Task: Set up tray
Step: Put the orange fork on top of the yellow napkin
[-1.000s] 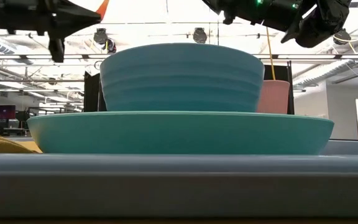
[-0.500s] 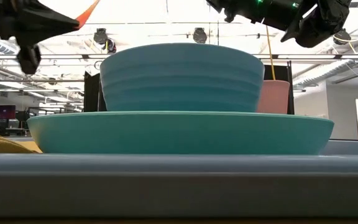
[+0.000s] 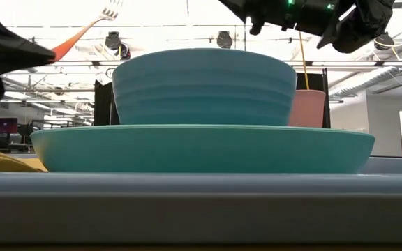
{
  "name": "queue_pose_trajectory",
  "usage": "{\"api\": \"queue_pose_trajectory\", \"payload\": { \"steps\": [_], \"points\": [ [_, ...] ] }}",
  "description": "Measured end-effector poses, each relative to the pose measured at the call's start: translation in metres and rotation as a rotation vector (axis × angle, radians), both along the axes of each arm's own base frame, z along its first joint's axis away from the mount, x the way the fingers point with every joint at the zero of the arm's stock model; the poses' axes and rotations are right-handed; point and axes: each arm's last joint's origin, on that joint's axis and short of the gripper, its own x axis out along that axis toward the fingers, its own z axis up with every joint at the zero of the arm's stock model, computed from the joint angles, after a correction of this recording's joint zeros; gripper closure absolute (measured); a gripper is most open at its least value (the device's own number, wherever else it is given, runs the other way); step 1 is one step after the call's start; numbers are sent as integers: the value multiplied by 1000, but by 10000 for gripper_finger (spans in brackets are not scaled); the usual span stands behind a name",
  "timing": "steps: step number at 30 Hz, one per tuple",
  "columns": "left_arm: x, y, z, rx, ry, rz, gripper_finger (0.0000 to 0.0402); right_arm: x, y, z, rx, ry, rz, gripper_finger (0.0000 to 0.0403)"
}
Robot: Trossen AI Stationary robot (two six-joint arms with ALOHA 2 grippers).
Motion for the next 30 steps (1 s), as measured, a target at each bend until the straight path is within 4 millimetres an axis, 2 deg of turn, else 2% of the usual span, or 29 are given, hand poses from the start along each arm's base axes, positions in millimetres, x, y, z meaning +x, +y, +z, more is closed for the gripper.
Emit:
{"api": "queue_pose_trajectory", "payload": {
  "steps": [3,8,18,22,27,30],
  "points": [
    [-2,-11,-7,-11,-1,2,396,5,-2,-2,39,73,9,365],
    [-1,-33,-16,-10,-7,8,396,27,-3,14,123,329,23,365],
    [0,-62,-40,-47,-40,35,396,47,-3,68,215,563,314,365],
    [2,-68,-46,-56,-42,34,396,49,-6,83,240,650,347,360],
    [7,-75,-43,-71,-48,42,396,47,-9,103,271,696,358,318],
    [13,-76,-41,-62,-47,62,396,47,-9,104,249,714,356,275]
  ]
}}
